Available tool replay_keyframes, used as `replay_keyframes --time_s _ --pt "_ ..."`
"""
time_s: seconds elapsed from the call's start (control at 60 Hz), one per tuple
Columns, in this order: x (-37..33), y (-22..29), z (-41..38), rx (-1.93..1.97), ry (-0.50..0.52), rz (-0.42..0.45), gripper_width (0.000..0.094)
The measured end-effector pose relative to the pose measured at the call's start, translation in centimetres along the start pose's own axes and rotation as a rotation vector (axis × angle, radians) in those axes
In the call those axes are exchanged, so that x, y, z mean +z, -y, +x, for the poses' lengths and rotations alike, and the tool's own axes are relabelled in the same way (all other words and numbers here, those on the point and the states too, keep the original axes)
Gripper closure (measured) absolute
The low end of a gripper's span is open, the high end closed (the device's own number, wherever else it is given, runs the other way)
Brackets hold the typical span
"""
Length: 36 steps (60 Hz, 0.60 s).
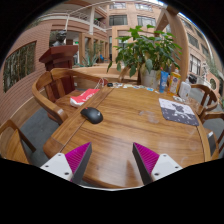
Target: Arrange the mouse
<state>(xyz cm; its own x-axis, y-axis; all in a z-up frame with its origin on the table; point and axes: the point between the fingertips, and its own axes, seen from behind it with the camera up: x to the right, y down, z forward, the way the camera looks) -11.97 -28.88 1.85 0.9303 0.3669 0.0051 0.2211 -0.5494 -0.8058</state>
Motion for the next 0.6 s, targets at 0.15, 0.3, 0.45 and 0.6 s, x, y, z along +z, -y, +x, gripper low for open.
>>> replay_keyframes --time_s 0.15,0.3,0.45,0.6 --pt "6.3 3.4 -3.7 -0.035 0.024 0.02 0.0092" --pt "11.3 5.9 -6.0 -0.068 0.04 0.023 0.0104" --pt "14.9 7.9 -6.6 -0.133 0.016 0.029 0.0121" --pt "17.6 9.7 -5.6 -0.112 -0.017 0.021 0.015"
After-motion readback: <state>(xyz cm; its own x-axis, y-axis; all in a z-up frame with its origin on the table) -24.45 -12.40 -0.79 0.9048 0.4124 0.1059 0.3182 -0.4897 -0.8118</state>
